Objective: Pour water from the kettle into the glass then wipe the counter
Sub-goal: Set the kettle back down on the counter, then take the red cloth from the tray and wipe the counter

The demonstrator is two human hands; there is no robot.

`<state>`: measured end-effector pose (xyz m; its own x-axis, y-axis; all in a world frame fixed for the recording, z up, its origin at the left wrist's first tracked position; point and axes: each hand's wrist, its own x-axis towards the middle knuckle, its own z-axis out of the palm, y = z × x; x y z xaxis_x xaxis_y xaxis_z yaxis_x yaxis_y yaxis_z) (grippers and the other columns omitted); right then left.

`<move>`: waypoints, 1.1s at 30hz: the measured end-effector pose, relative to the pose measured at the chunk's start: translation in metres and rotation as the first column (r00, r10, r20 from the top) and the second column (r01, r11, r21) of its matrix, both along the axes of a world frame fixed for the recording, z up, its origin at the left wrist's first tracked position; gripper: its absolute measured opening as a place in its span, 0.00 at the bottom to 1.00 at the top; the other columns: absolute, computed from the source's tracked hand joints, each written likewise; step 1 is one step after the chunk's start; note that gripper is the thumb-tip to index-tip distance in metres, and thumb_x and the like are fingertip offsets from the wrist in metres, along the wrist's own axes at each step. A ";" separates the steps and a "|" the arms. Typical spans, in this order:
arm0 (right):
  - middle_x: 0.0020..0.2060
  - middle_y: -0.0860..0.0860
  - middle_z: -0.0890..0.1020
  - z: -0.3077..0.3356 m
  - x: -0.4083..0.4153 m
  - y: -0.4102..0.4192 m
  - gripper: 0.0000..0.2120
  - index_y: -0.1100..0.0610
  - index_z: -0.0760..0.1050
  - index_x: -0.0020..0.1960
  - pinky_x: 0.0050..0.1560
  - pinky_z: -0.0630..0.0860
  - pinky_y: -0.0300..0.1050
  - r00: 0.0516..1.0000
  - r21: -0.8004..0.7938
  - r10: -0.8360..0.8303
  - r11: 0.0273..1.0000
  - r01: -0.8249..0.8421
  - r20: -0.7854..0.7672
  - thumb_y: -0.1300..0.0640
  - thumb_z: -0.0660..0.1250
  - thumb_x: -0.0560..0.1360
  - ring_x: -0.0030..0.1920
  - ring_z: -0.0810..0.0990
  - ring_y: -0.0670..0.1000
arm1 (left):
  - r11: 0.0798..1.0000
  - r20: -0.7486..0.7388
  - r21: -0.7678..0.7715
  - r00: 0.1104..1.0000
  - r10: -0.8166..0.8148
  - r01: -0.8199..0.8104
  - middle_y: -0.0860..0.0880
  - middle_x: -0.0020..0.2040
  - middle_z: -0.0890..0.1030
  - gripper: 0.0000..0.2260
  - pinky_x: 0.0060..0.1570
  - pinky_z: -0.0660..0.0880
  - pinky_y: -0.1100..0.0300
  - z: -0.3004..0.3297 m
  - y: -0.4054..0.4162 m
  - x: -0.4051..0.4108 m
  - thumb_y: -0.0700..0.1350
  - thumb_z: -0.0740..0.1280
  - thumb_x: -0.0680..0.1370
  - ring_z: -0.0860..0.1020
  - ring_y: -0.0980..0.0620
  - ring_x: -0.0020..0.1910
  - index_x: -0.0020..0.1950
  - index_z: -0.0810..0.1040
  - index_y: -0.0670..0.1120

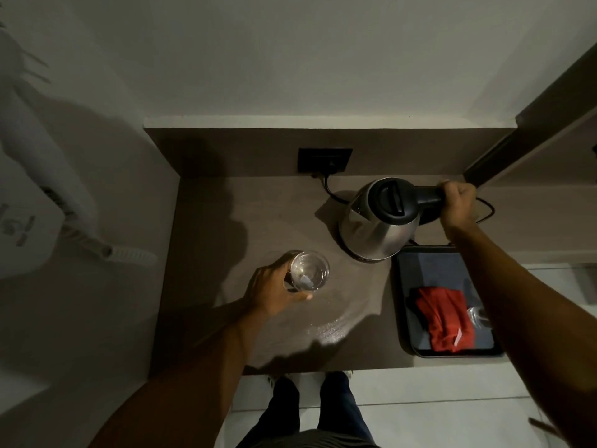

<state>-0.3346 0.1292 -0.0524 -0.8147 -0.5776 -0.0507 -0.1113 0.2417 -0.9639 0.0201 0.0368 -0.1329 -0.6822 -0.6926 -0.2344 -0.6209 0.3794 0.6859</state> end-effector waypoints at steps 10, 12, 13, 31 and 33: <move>0.39 0.48 0.76 -0.001 0.003 0.010 0.18 0.50 0.72 0.43 0.42 0.72 0.43 0.991 0.155 -0.011 0.987 0.032 -0.135 0.43 0.51 0.83 0.41 0.78 0.43 | 0.999 0.058 0.030 0.998 0.029 -0.031 0.49 0.64 0.83 0.44 0.62 0.78 0.48 0.000 0.004 -0.004 0.60 0.82 0.62 0.81 0.48 0.62 0.75 0.69 0.54; 0.56 0.55 0.77 -0.002 0.009 0.018 0.21 0.55 0.69 0.62 0.55 0.76 0.46 0.989 0.152 -0.033 0.987 0.056 -0.146 0.39 0.53 0.82 0.57 0.78 0.53 | 0.999 0.056 0.032 0.998 0.035 -0.037 0.49 0.63 0.83 0.45 0.61 0.79 0.48 0.001 0.004 -0.003 0.60 0.82 0.62 0.81 0.47 0.62 0.75 0.69 0.54; 0.63 0.57 0.74 -0.004 0.016 0.028 0.26 0.55 0.64 0.69 0.61 0.75 0.48 0.984 0.147 -0.068 0.985 0.092 -0.164 0.38 0.54 0.81 0.63 0.75 0.55 | 0.999 0.051 0.029 0.998 0.041 -0.042 0.50 0.63 0.83 0.44 0.61 0.79 0.48 0.000 0.005 -0.003 0.61 0.81 0.62 0.81 0.47 0.61 0.75 0.69 0.55; 0.76 0.64 0.58 -0.099 0.095 0.185 0.31 0.54 0.63 0.76 0.66 0.62 0.78 0.892 0.846 0.354 0.530 0.054 -0.279 0.53 0.69 0.76 0.70 0.61 0.76 | 0.999 0.102 -0.006 0.994 0.038 -0.037 0.48 0.62 0.83 0.46 0.62 0.77 0.47 -0.003 0.008 -0.002 0.62 0.79 0.65 0.82 0.45 0.61 0.78 0.63 0.54; 0.75 0.66 0.61 -0.095 0.090 0.179 0.28 0.57 0.67 0.74 0.67 0.63 0.75 0.887 0.849 0.356 0.524 0.071 -0.294 0.62 0.69 0.75 0.69 0.62 0.76 | 1.000 0.112 0.017 0.994 0.014 -0.016 0.47 0.65 0.81 0.47 0.61 0.78 0.47 -0.001 0.009 -0.003 0.61 0.79 0.66 0.81 0.45 0.61 0.79 0.59 0.54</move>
